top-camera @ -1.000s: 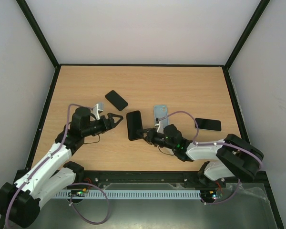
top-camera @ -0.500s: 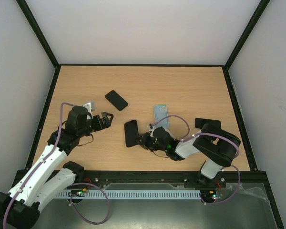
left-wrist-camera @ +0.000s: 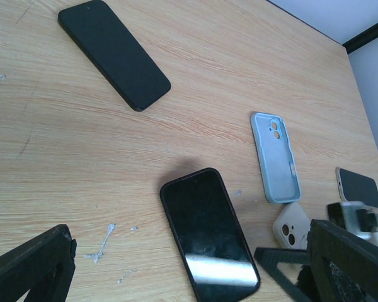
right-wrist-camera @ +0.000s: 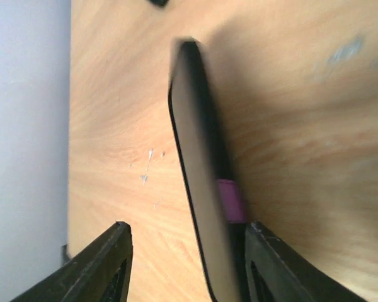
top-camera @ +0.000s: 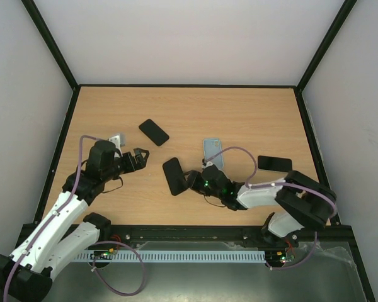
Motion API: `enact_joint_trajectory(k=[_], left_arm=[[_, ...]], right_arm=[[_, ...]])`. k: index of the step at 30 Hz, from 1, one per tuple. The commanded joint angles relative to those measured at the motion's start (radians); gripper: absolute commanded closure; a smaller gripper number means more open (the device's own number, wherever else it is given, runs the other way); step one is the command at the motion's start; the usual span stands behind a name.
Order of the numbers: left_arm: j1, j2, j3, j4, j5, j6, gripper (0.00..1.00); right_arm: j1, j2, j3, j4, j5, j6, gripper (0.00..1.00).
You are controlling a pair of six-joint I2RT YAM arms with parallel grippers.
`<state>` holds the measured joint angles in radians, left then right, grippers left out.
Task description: Put the phone into the phone case
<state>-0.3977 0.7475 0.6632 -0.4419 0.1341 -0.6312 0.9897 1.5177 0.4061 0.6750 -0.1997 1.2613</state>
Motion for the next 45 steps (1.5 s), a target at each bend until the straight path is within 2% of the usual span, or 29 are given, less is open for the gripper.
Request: enact_joint_trajectory(k=[1,5,11,16,20,28,35,38,42,45], left_arm=[[0.008,-0.005,0.012,-0.012,0.004,0.018,0.01],[0.01,-0.011,0.009,-0.016,-0.002,0.008,0.0],[0.009,-0.019,0.009,-0.017,-0.01,0.002,0.01],[0.009,-0.02,0.012,-0.025,0.005,0.0,0.01],[0.01,-0.036,0.0,-0.023,0.007,-0.006,0.0],[0.011,-0.03,-0.019,-0.007,-0.001,-0.028,0.0],[0.012,-0.016,-0.041,0.014,-0.002,-0.056,0.01],[0.013,-0.008,-0.044,0.014,0.001,-0.053,0.0],[0.015,-0.004,-0.034,0.0,-0.008,-0.04,0.0],[0.017,-0.008,-0.036,0.002,-0.007,-0.042,0.01]], right_arm=[[0.004,-0.129,0.066,-0.309,0.206,-0.176,0.49],[-0.001,-0.217,0.117,-0.517,0.34,-0.297,0.44],[-0.046,-0.245,0.176,-0.68,0.355,-0.424,0.37],[-0.142,-0.233,0.213,-0.835,0.356,-0.488,0.21],[-0.192,-0.264,0.21,-0.878,0.348,-0.527,0.07],[-0.236,-0.21,0.254,-0.887,0.388,-0.555,0.07],[-0.354,-0.179,0.286,-0.921,0.559,-0.491,0.17],[-0.444,-0.212,0.259,-0.94,0.592,-0.322,0.09],[-0.546,-0.269,0.233,-0.974,0.615,-0.159,0.1],[-0.611,-0.252,0.274,-1.077,0.639,-0.048,0.1]])
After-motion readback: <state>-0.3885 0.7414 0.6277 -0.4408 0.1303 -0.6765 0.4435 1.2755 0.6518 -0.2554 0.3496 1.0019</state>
